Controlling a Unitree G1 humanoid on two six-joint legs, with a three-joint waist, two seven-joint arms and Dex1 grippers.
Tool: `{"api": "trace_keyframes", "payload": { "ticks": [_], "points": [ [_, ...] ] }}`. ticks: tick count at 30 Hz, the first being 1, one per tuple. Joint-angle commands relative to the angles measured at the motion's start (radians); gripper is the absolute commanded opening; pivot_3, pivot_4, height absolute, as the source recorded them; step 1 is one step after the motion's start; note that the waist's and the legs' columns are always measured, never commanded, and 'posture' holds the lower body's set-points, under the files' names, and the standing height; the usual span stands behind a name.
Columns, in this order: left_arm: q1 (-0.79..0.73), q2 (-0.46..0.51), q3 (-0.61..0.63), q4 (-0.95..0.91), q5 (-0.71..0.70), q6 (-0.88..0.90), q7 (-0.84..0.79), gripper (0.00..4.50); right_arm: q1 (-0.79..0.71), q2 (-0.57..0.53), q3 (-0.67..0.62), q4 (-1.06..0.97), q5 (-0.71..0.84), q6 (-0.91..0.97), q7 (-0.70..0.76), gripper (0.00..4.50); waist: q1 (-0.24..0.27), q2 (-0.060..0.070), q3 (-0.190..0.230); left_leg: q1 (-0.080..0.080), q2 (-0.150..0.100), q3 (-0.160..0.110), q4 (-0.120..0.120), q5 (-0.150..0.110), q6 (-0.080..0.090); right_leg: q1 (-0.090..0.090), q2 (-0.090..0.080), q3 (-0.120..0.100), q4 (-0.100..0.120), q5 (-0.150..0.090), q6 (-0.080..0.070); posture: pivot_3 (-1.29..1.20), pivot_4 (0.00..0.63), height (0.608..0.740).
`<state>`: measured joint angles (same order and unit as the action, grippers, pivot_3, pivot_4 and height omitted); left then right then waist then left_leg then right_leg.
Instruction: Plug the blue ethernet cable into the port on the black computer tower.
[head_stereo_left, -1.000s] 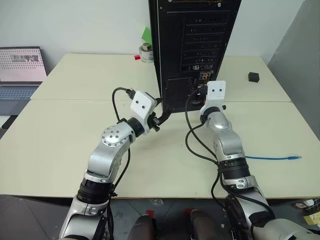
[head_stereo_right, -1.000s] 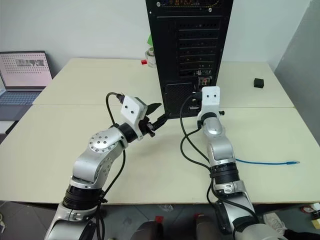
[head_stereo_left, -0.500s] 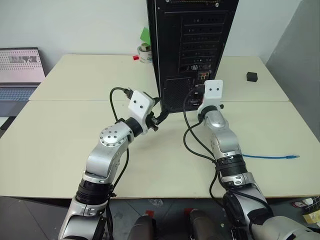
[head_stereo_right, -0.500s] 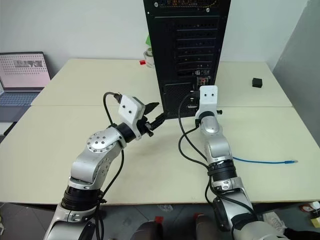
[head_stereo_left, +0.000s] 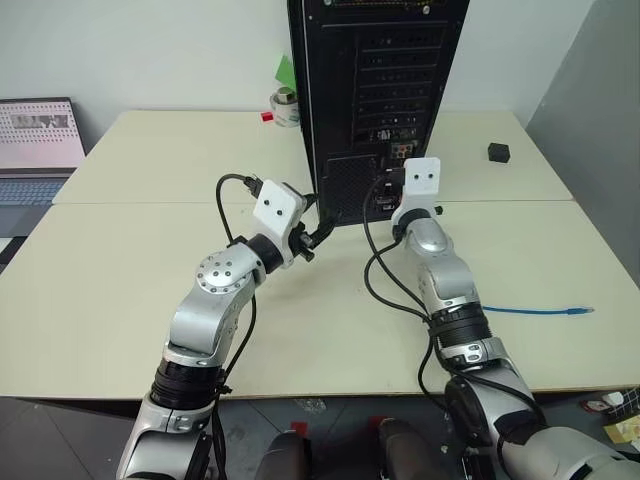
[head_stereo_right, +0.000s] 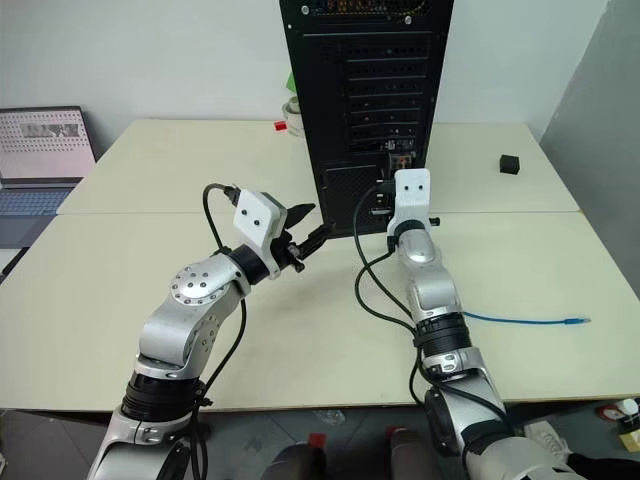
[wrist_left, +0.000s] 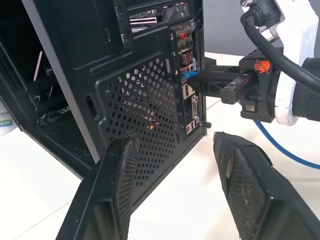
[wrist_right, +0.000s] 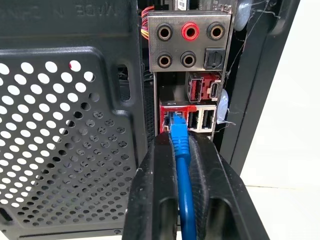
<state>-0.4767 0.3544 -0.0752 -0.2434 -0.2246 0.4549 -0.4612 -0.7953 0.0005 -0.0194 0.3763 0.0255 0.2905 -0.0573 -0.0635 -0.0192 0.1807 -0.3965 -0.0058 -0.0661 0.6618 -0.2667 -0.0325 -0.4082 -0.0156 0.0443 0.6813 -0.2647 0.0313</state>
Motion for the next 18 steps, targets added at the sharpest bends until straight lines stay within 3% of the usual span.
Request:
{"api": "trace_keyframes", "payload": {
  "ticks": [1, 9, 16, 18],
  "points": [
    [0.002, 0.003, 0.02, -0.038, -0.003, -0.005, 0.003, 2.52, 0.027, -0.02, 0.011, -0.065, 0.014, 0.022, 0.064, 1.37, 0.002, 0.0, 0.0, 0.0, 0.0, 0.0, 0.0, 0.0, 0.0, 0.0, 0.0, 0.0, 0.0, 0.0, 0.0, 0.0, 0.15, 0.74],
    [-0.006, 0.027, 0.026, -0.012, -0.002, 0.05, -0.003, 2.52, 0.143, -0.122, 0.019, -0.331, 0.052, 0.154, 0.211, 3.07, 0.014, 0.0, 0.0, -0.003, -0.002, -0.001, 0.0, 0.0, 0.0, -0.001, -0.001, -0.001, -0.002, 0.0, 0.0, 0.0, 0.15, 0.74],
    [-0.032, 0.07, 0.026, 0.011, 0.008, 0.059, -0.031, 2.52, 0.242, -0.336, -0.012, -0.592, 0.19, 0.267, 0.481, 4.41, 0.02, 0.0, 0.0, -0.003, -0.002, -0.001, 0.0, 0.0, 0.0, -0.001, -0.001, -0.002, -0.002, 0.0, 0.0, 0.0, 0.15, 0.74],
    [-0.048, 0.08, 0.04, 0.032, -0.001, 0.062, -0.037, 2.52, 0.252, -0.399, -0.041, -0.618, 0.228, 0.274, 0.547, 4.47, 0.024, 0.001, 0.001, -0.003, -0.002, -0.001, 0.0, 0.0, 0.0, 0.0, -0.001, -0.001, -0.002, 0.0, 0.0, 0.0, 0.15, 0.74]
  ]
}}
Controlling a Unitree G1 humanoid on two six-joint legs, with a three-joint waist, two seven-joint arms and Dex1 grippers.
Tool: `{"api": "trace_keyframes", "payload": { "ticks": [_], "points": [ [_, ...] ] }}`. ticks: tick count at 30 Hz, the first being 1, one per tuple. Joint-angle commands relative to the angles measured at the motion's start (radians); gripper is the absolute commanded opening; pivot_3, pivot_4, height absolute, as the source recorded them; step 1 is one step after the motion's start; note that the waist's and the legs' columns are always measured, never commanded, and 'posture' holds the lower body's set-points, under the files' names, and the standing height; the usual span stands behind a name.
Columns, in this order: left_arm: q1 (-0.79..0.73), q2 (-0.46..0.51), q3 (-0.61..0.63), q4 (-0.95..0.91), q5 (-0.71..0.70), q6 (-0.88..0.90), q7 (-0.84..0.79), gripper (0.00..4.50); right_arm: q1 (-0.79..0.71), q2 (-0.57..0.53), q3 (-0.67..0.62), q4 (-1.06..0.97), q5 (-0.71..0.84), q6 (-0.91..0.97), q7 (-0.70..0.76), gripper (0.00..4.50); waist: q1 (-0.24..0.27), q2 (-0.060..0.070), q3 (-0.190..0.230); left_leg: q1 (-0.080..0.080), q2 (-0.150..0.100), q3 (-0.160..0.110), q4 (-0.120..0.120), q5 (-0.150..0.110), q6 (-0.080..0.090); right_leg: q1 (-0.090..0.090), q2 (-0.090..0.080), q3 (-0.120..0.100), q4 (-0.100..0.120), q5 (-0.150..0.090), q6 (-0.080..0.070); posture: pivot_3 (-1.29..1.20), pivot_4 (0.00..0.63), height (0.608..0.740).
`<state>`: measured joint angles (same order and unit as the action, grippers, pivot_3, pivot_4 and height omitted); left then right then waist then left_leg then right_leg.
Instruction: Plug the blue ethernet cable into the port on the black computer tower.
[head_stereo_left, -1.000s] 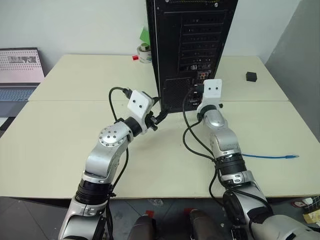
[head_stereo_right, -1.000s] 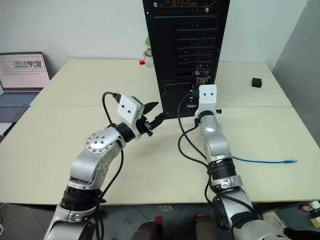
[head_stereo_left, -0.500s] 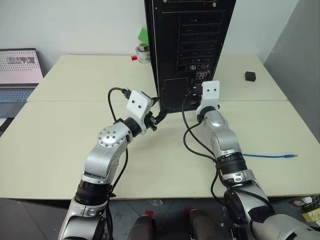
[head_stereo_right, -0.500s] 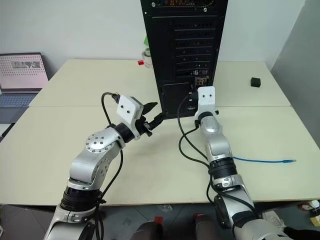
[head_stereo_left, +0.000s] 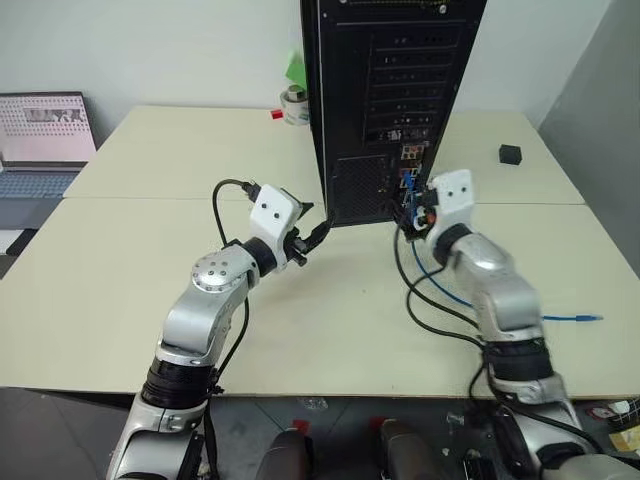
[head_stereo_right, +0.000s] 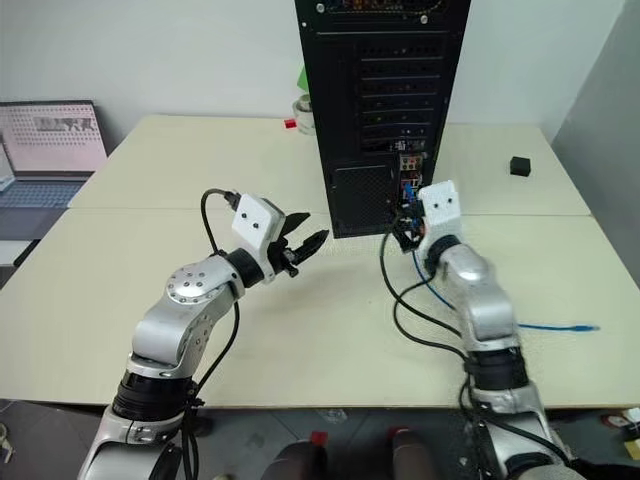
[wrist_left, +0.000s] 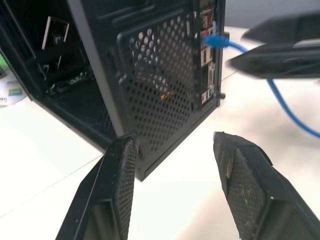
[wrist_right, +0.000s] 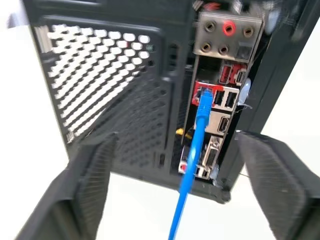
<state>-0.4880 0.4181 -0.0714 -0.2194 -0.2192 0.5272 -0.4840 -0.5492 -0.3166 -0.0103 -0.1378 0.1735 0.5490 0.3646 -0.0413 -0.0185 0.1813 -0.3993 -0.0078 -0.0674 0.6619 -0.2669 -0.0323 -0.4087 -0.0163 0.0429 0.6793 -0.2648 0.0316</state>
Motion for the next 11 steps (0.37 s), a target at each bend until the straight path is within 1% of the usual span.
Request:
{"api": "trace_keyframes", "payload": {
  "ticks": [1, 6, 11],
  "points": [
    [-0.044, 0.021, 0.039, 0.016, -0.006, -0.012, -0.019, 2.52, 0.006, -0.108, -0.069, -0.104, 0.099, 0.02, 0.147, 4.47, 0.0, 0.0, 0.0, 0.0, 0.0, 0.0, 0.0, 0.0, 0.0, 0.0, 0.0, 0.0, 0.0, 0.0, 0.0, 0.0, 0.15, 0.74],
    [-0.068, 0.066, 0.032, 0.039, -0.002, -0.016, -0.07, 2.52, -0.002, -0.238, -0.14, -0.051, 0.183, 0.001, 0.294, 4.47, 0.002, 0.0, 0.001, 0.001, 0.0, 0.0, 0.0, 0.0, 0.0, 0.001, 0.001, 0.0, 0.0, 0.0, 0.0, 0.0, 0.15, 0.74],
    [-0.071, 0.092, 0.044, 0.051, -0.025, -0.012, -0.111, 2.52, -0.019, -0.299, -0.166, 0.012, 0.212, -0.026, 0.366, 4.47, 0.002, 0.0, 0.001, 0.001, 0.001, 0.0, 0.0, 0.0, 0.0, 0.001, 0.0, 0.0, -0.001, 0.0, 0.0, 0.0, 0.15, 0.74]
  ]
}}
